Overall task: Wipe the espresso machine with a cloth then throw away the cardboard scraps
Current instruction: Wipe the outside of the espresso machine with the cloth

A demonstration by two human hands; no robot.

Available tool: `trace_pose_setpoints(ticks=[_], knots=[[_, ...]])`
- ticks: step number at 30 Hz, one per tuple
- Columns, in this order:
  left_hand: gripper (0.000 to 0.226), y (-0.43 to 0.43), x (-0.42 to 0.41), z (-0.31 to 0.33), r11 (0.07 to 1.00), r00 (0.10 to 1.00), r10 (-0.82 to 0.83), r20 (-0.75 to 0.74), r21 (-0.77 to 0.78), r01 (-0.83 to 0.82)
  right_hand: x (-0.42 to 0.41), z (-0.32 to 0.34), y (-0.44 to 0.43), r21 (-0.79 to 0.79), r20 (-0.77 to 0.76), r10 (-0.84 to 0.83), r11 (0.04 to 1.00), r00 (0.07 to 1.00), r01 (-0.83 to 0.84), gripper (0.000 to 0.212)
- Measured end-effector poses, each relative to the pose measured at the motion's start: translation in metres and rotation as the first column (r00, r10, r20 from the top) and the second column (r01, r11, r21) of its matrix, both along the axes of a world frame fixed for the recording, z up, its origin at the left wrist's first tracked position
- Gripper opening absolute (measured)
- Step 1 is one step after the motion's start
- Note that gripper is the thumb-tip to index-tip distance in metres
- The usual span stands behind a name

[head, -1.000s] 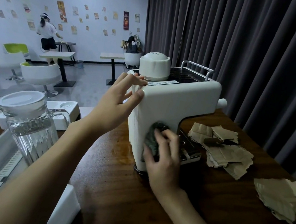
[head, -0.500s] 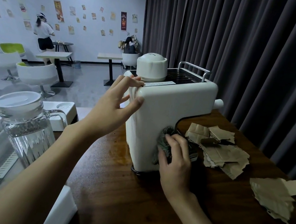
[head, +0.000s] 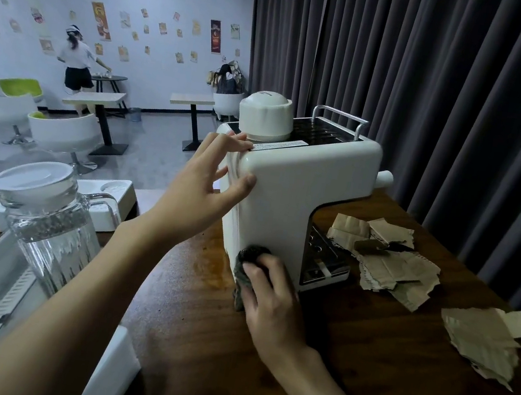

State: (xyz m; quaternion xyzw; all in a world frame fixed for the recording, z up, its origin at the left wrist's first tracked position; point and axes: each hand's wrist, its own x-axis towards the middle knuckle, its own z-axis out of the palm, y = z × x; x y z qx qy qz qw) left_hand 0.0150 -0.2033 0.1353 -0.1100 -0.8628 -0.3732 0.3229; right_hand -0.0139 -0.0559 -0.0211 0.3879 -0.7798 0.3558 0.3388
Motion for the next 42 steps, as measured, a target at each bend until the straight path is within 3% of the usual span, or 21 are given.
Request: trace_pose_setpoints(ticks=[4, 8, 13, 23, 27, 32, 42], knots=[[0.025, 0.000, 0.000, 0.000, 1.000, 1.000, 0.002, 0.005, 0.009, -0.002, -0.012, -0.003, 0.013, -0.009, 0.064, -0.023, 1.000, 0.998, 0.023, 0.029], [0.027, 0.000, 0.000, 0.000, 1.000, 1.000, 0.009, 0.020, -0.005, -0.009, -0.021, -0.006, 0.026, -0.148, 0.237, -0.105, 0.979, 0.966, 0.142, 0.031], [0.026, -0.001, -0.002, -0.001, 1.000, 1.000, 0.009, 0.020, -0.007, -0.009, -0.017, -0.006, 0.024, -0.197, 0.292, -0.122, 0.963, 0.949, 0.185, 0.024], [0.026, -0.001, -0.002, -0.002, 1.000, 1.000, -0.001, 0.011, 0.001, 0.001, 0.005, -0.017, 0.007, 0.046, 0.234, -0.038, 0.999, 0.972, 0.028, 0.037], [0.026, -0.002, -0.002, -0.002, 1.000, 1.000, 0.000, 0.018, 0.001, 0.000, -0.002, -0.017, 0.017, 0.081, 0.229, -0.038, 0.997, 0.973, 0.020, 0.028], [0.025, -0.001, -0.001, -0.002, 1.000, 1.000, 0.003, 0.029, -0.001, -0.003, -0.017, -0.016, 0.035, 0.024, 0.379, -0.121, 0.992, 0.917, 0.121, 0.027], [0.025, 0.001, 0.000, -0.001, 1.000, 0.999, 0.007, 0.033, 0.001, -0.007, -0.066, -0.009, 0.071, -0.087, 0.436, -0.294, 0.927, 0.851, 0.365, 0.025]])
